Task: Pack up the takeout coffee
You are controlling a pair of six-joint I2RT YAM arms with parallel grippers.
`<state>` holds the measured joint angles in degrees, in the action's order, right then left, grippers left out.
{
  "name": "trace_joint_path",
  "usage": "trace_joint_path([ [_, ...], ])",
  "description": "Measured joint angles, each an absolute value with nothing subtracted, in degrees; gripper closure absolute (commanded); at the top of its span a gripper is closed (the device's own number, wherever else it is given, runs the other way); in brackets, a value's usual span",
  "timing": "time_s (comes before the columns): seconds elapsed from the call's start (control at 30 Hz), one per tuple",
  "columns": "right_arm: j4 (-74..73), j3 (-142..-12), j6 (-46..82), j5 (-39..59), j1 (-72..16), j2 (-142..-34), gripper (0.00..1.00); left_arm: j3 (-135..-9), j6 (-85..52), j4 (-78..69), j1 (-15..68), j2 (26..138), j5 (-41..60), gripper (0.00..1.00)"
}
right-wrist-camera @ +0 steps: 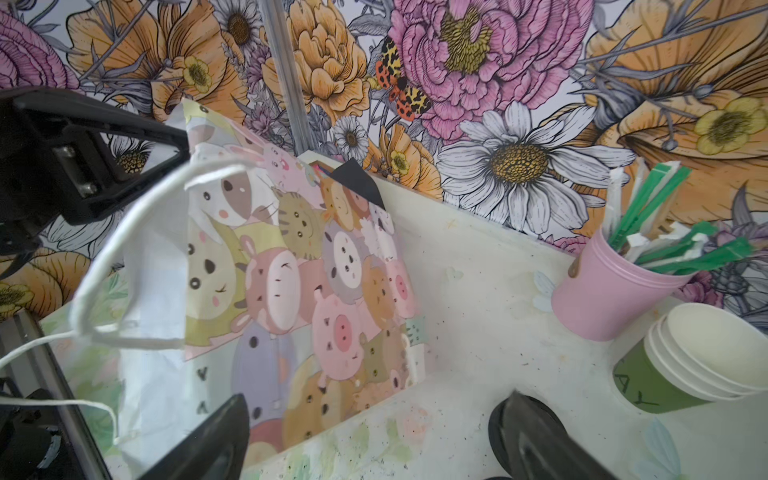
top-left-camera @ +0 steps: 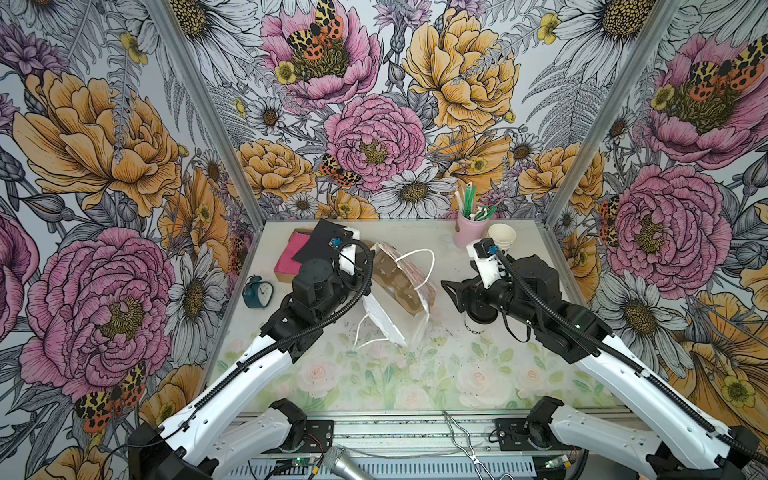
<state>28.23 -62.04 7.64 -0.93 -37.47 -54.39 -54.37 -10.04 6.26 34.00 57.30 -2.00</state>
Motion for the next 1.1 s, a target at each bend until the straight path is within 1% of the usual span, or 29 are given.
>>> trace_joint_path([
  [0.17,28.05,-62.72,10.35,-6.17,-35.79,-53.28,0.04,-61.78,-19.99,15.18,34.39,58.39,-2.61,1.00],
  [0.43,32.40,-66.30,12.23,-11.86,-34.89,-56.42,0.04,-65.69,-32.47,26.98,34.94,59.61,-2.57,1.00],
  [0.73,35.70,-66.89,12.88,-11.38,-34.79,-59.96,0.04,-66.02,-42.61,31.22,34.74,59.20,-1.43,1.00],
  [0.97,36.58,-69.65,12.86,-9.47,-34.39,-62.81,0.04,-65.89,-45.56,32.80,29.19,58.26,1.80,1.00],
  [1.1,36.67,-70.08,12.84,-8.08,-34.15,-64.42,0.04,-65.84,-45.50,33.69,26.63,58.74,3.07,0.96],
])
